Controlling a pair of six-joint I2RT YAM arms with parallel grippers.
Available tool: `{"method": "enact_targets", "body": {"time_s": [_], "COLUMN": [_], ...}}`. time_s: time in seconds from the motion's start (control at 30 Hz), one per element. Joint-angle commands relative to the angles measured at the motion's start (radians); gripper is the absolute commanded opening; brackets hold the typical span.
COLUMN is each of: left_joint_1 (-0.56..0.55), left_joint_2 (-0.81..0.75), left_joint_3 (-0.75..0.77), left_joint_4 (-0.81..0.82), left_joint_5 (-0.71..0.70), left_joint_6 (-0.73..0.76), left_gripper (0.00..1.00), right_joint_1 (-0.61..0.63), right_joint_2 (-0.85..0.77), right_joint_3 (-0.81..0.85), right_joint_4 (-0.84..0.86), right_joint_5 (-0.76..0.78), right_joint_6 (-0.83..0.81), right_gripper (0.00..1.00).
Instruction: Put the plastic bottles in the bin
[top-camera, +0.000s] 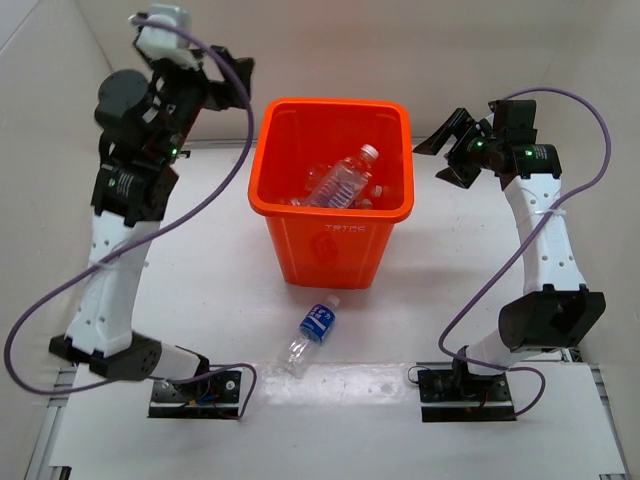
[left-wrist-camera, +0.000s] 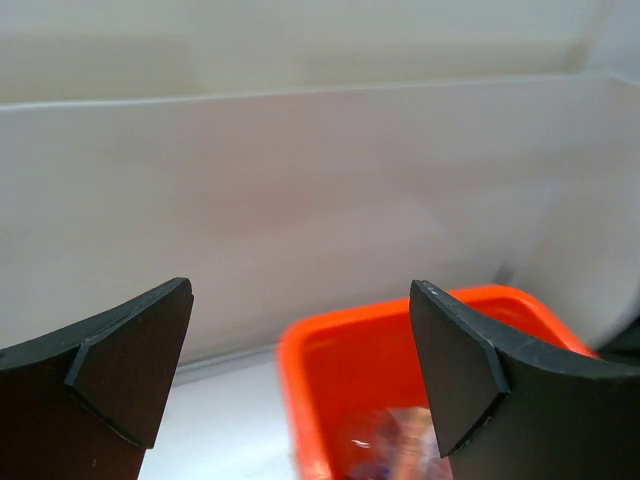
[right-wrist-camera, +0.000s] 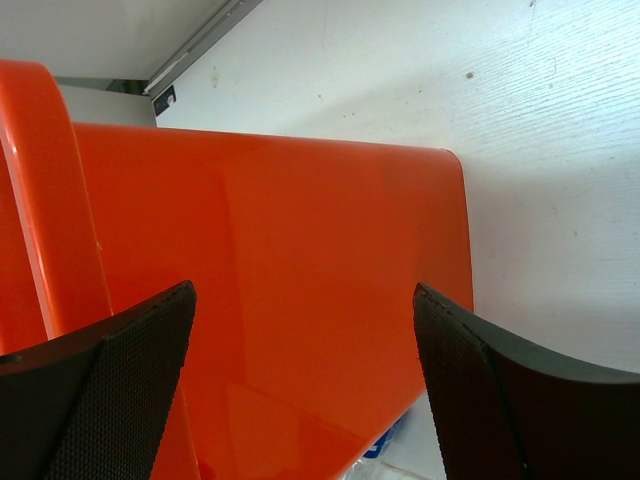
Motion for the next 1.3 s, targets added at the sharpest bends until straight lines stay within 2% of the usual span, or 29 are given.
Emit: {"method": "enact_targets", "body": {"time_s": [0.0, 0.07, 0.1, 0.13, 0.2, 0.33, 0.4, 0.43, 0.53, 0.6, 0.67, 0.77, 0.87, 0.9, 0.97, 1.1, 1.27], "left_joint_1": [0.019, 0.019, 0.021, 0.031, 0.045, 0.041, 0.021, 0.013, -0.037, -0.087, -0.144, -0.234, -0.307, -0.362, -0.389, -0.422, -0.462], "left_joint_2": [-0.112, -0.190, -0.215, -0.292, -0.377, -0.599, -0.684, -0.759, -0.843, -0.853, -0.830, -0.755, -0.677, -0.608, -0.519, -0.338, -0.227], "left_joint_3": [-0.158, -0.237, -0.352, -0.391, -0.541, -0.822, -0.943, -0.967, -1.075, -1.125, -1.183, -1.254, -1.301, -1.301, -1.279, -1.237, -1.255], "left_joint_4": [-0.030, -0.012, -0.018, -0.039, -0.084, -0.192, -0.220, -0.229, -0.248, -0.280, -0.303, -0.294, -0.178, -0.147, -0.134, -0.133, -0.070], "left_joint_5": [-0.161, -0.249, -0.333, -0.378, -0.384, -0.196, -0.145, -0.092, 0.007, 0.109, 0.174, 0.197, 0.174, 0.153, 0.116, 0.147, 0.173], "left_joint_6": [0.126, 0.121, 0.093, 0.080, 0.002, 0.003, -0.015, -0.018, -0.020, 0.006, 0.011, -0.044, -0.101, -0.098, -0.089, -0.086, -0.098], "left_gripper": [1.00, 1.00, 1.00, 1.00, 1.00, 1.00, 1.00, 1.00, 1.00, 1.00, 1.00, 1.00, 1.00, 1.00, 1.00, 1.00, 1.00], "right_joint_1": [0.007, 0.009, 0.007, 0.009, 0.007, 0.009, 0.007, 0.009, 0.015, 0.018, 0.021, 0.030, 0.032, 0.033, 0.026, 0.006, -0.025], "right_joint_2": [-0.006, -0.001, 0.002, 0.003, 0.002, -0.001, -0.001, -0.001, -0.006, -0.003, 0.002, -0.009, -0.024, -0.027, -0.049, -0.083, -0.112], "right_joint_3": [0.025, 0.031, 0.031, 0.034, 0.032, 0.008, 0.005, 0.000, -0.006, -0.005, -0.001, -0.001, -0.006, -0.009, -0.020, -0.037, -0.034], "right_joint_4": [0.031, 0.031, 0.031, 0.029, 0.028, 0.026, 0.028, 0.028, 0.019, 0.005, -0.017, -0.050, -0.083, -0.093, -0.106, -0.141, -0.175], "right_joint_5": [-0.020, -0.022, -0.024, -0.022, -0.022, -0.020, -0.022, -0.025, -0.024, -0.022, -0.027, -0.027, -0.011, -0.011, -0.013, -0.013, -0.014], "right_joint_6": [0.014, 0.017, 0.017, 0.012, 0.010, 0.012, 0.012, 0.010, 0.010, 0.004, -0.003, -0.020, -0.039, -0.042, -0.052, -0.069, -0.100], "right_gripper": [0.90, 0.90, 0.90, 0.90, 0.90, 0.90, 0.90, 0.90, 0.90, 0.90, 0.90, 0.90, 0.90, 0.90, 0.90, 0.90, 0.90]}}
